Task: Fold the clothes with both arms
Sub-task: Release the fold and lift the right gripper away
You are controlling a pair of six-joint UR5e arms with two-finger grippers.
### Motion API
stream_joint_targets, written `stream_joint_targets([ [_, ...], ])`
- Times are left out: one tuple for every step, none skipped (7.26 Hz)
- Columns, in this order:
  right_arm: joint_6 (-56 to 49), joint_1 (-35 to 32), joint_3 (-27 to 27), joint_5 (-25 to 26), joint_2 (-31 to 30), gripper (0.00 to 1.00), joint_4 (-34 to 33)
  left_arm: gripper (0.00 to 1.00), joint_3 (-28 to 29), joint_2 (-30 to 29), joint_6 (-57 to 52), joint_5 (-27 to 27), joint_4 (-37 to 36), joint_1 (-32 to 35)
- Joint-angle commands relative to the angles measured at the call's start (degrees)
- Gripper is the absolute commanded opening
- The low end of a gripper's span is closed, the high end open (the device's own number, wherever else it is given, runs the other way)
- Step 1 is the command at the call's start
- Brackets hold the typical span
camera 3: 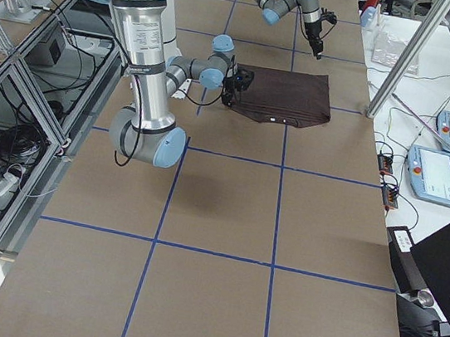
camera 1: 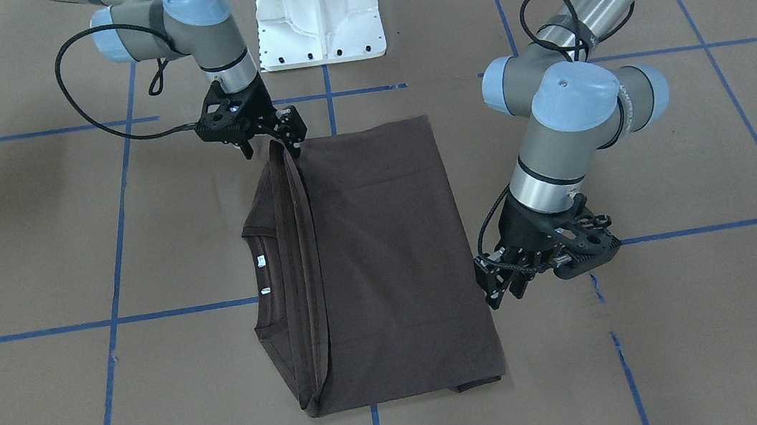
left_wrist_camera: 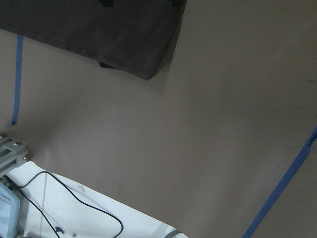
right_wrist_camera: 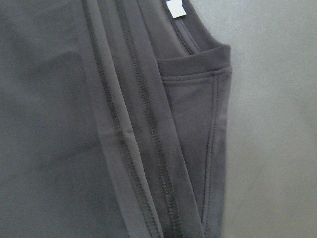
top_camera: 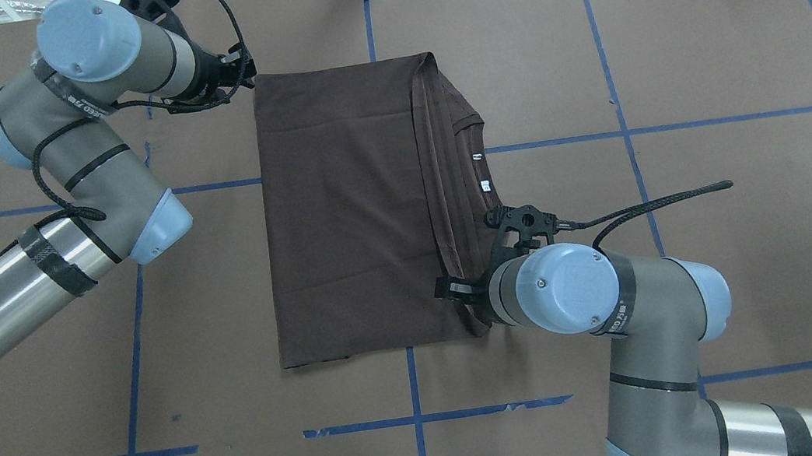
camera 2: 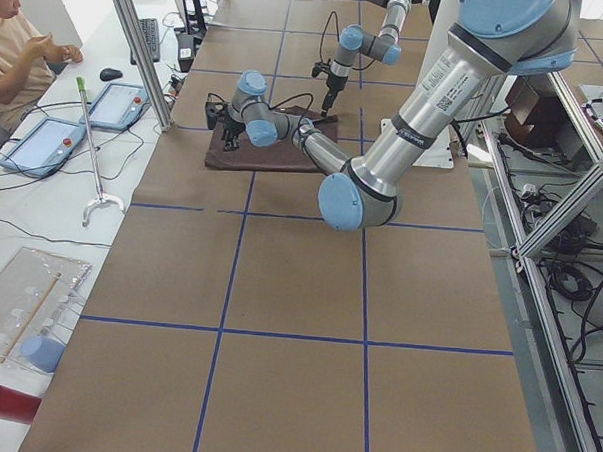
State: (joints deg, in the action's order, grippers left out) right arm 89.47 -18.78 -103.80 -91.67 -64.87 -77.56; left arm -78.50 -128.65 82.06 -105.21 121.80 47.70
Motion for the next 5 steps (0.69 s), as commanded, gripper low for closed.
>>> stream_joint_targets([
  [-8.7, 0.0, 0.6, 0.1, 1.6, 1.00, -5.0, 0.50, -0.8, 1.0, -0.1, -0.3, 0.2, -0.1],
  [-9.9, 0.1, 1.0, 0.2, 1.1, 1.00, -5.5, 0.50, -0.8, 1.0, 0.0, -0.3, 0.1, -0.1],
  [-10.7, 0.1, 1.1, 0.1, 1.3, 1.00, -6.4, 0.50, -0.9, 1.0, 0.0, -0.3, 0.2, -0.1],
  [-11.0, 0.2, 1.2, 0.1, 1.5, 1.00, -7.2, 0.50, -1.0, 1.2, 0.0, -0.3, 0.3, 0.0],
  [-14.8, -0.9, 0.5, -0.4, 0.6, 1.00, -7.2, 0.50, -2.3, 1.6, 0.1, -2.2, 0.3, 0.0],
])
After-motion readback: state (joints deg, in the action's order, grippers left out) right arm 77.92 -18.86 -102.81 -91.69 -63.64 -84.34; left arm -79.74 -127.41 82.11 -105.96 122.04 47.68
